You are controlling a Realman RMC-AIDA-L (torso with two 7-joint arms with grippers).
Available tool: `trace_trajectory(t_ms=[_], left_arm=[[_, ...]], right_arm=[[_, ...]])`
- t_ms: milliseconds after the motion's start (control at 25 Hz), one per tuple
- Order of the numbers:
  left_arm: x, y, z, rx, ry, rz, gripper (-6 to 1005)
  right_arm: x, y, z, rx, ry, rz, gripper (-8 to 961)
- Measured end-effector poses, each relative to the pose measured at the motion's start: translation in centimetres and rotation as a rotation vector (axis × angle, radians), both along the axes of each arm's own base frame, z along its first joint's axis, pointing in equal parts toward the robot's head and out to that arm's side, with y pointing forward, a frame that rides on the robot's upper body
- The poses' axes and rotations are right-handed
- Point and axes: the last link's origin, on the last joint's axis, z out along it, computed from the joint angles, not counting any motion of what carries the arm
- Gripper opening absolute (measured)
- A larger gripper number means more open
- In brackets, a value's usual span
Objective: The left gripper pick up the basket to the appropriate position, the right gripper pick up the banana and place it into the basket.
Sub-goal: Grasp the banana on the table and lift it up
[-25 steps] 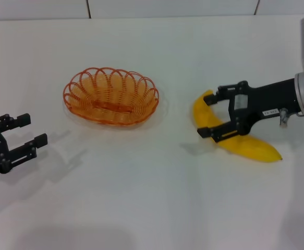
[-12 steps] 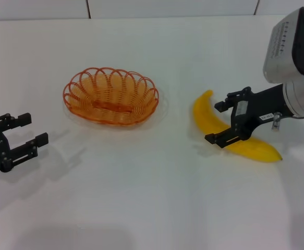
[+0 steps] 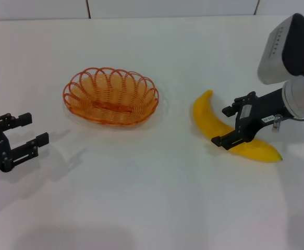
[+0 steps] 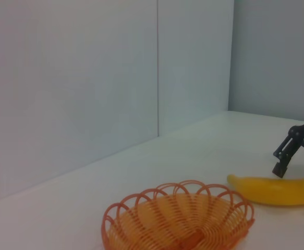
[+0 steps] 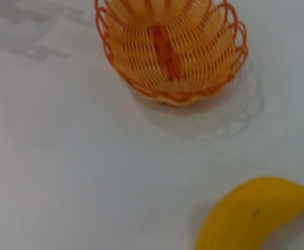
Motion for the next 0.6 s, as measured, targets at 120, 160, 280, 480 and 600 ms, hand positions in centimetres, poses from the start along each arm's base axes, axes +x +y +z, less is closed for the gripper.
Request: trace_trajectory(t_ms=[120, 160, 280, 480, 600], left_arm=[[0.01, 0.01, 0.02, 0.0, 0.0, -0.001, 637], [0.01, 0.01, 0.01, 0.0, 0.0, -0.001, 637], [0.03, 0.0, -0.02, 0.0, 0.0, -0.001, 637], [0.04, 0.0, -0.01, 0.0, 0.0, -0.001, 636], [0.03, 0.0, -0.01, 0.0, 0.0, -0.001, 636]], right_arm=[[0.19, 0.21, -0.23, -0.008, -0.01, -0.01, 894], [0.18, 0.31, -0.3, -0.009, -0.01, -0.012, 894], [0.18, 0.47, -0.53, -0.014, -0.011, -0.017, 893], [0.16, 0.65, -0.84, -0.026, -0.009, -0.027, 894], [0.1, 0.74, -0.92, -0.028, -0.008, -0.034, 894]])
